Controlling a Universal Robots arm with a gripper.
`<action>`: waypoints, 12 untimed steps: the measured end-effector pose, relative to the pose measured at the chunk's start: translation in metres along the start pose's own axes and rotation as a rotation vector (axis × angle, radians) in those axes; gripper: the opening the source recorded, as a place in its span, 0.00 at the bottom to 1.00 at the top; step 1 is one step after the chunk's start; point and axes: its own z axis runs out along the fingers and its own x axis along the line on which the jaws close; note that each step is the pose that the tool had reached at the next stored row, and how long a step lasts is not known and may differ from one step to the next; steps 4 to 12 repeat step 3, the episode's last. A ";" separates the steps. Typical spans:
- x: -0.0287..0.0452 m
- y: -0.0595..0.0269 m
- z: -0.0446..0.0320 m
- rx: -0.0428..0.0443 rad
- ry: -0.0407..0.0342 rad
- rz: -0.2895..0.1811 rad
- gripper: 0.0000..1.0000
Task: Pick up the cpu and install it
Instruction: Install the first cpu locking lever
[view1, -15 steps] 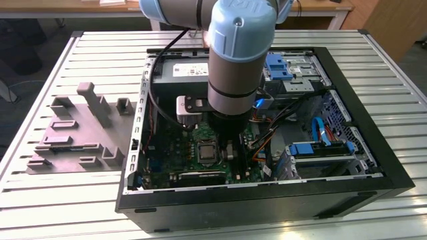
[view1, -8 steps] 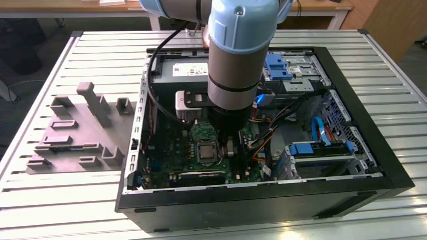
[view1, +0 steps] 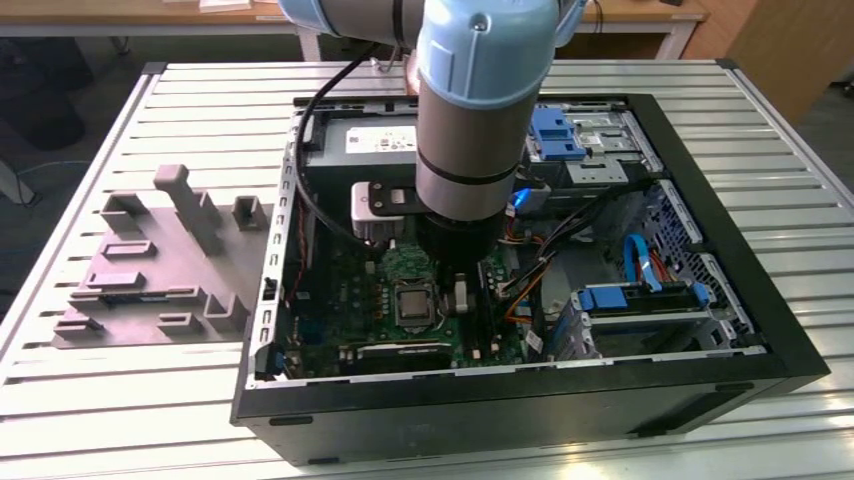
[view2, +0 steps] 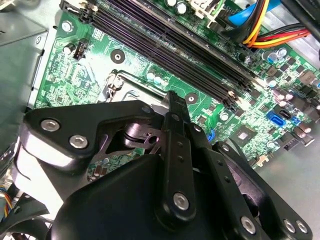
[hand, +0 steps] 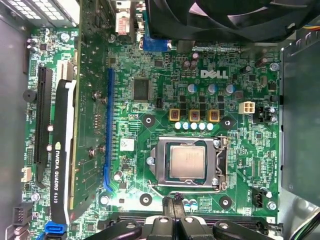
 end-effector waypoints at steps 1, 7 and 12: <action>0.0000 0.0000 0.0000 0.0000 -0.0005 0.000 0.11; 0.0000 0.0000 0.0000 0.0001 -0.0014 0.000 0.11; 0.0000 0.0000 0.0000 0.0001 -0.0014 0.000 0.11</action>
